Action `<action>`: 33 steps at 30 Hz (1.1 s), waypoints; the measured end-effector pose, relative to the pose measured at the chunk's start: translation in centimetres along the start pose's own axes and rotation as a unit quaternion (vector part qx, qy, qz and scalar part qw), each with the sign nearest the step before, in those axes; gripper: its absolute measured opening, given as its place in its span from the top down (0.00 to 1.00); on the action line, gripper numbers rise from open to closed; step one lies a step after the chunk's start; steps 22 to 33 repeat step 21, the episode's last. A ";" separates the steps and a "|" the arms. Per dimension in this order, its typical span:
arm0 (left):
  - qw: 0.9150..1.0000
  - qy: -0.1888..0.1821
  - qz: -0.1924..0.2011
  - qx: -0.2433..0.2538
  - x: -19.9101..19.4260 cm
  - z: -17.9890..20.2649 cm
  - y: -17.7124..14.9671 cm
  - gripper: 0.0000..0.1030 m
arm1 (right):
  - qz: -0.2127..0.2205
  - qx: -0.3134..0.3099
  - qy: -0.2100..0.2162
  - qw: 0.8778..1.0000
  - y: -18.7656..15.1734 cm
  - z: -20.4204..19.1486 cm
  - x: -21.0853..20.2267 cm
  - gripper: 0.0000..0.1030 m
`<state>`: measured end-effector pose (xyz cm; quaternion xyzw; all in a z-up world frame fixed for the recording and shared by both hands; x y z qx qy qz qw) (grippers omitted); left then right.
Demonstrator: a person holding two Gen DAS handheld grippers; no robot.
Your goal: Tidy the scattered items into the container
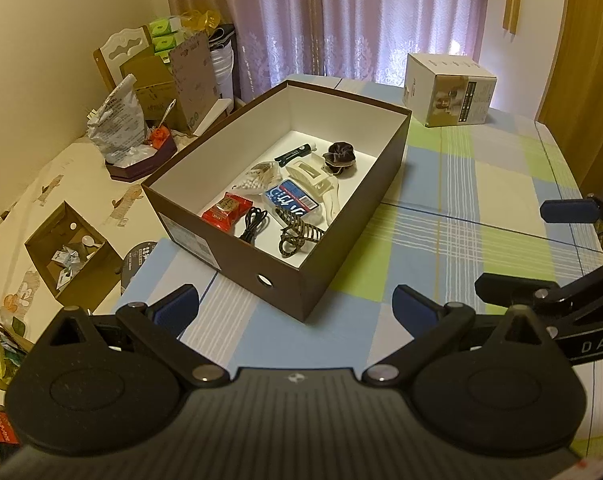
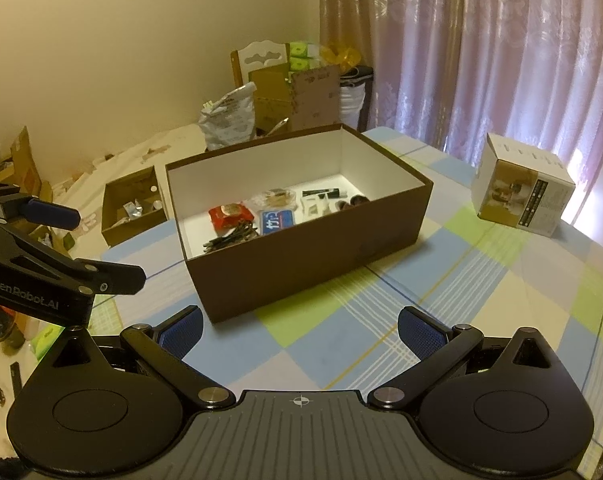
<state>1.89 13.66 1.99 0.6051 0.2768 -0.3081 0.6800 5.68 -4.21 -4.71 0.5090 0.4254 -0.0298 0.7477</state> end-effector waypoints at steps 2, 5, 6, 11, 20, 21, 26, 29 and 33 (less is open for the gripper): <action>1.000 0.001 0.000 0.001 0.0 0.0 0.0 0.01 | 0.000 0.000 0.001 1.000 -0.1 0.0 -0.1 0.02; 1.000 0.000 0.000 0.000 0.0 0.0 -0.1 0.01 | -0.002 0.001 0.002 1.000 -0.2 0.1 -0.1 0.02; 1.000 0.000 -0.001 0.000 0.0 0.1 -0.1 0.01 | -0.002 0.001 0.003 1.000 -0.3 0.1 -0.1 0.02; 1.000 0.002 -0.003 0.000 0.2 0.4 -0.1 0.01 | -0.004 0.001 0.005 1.000 -0.4 0.2 -0.1 0.02; 1.000 0.010 0.001 0.004 0.7 0.7 0.2 0.01 | -0.004 0.001 0.010 1.000 -0.4 0.5 0.3 0.02; 1.000 0.010 0.000 0.004 0.8 0.7 0.3 0.01 | -0.004 0.001 0.011 1.000 -0.4 0.6 0.3 0.02; 1.000 0.010 0.000 0.004 0.8 0.7 0.3 0.01 | -0.004 0.001 0.011 1.000 -0.4 0.6 0.3 0.02; 1.000 0.010 0.000 0.004 0.8 0.7 0.3 0.01 | -0.004 0.001 0.011 1.000 -0.4 0.6 0.3 0.02; 1.000 0.010 0.000 0.004 0.8 0.7 0.3 0.01 | -0.004 0.001 0.011 1.000 -0.4 0.6 0.3 0.02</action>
Point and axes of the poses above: each gripper's, at about its wrist camera, not at the fingertips, and x roughly the way its jaws point, z to its right, y to its top, the point moved 4 cm from there along x, roughly the way its jaws point, and after that the axes turned 15 degrees about -y, right-handed, at the moved point
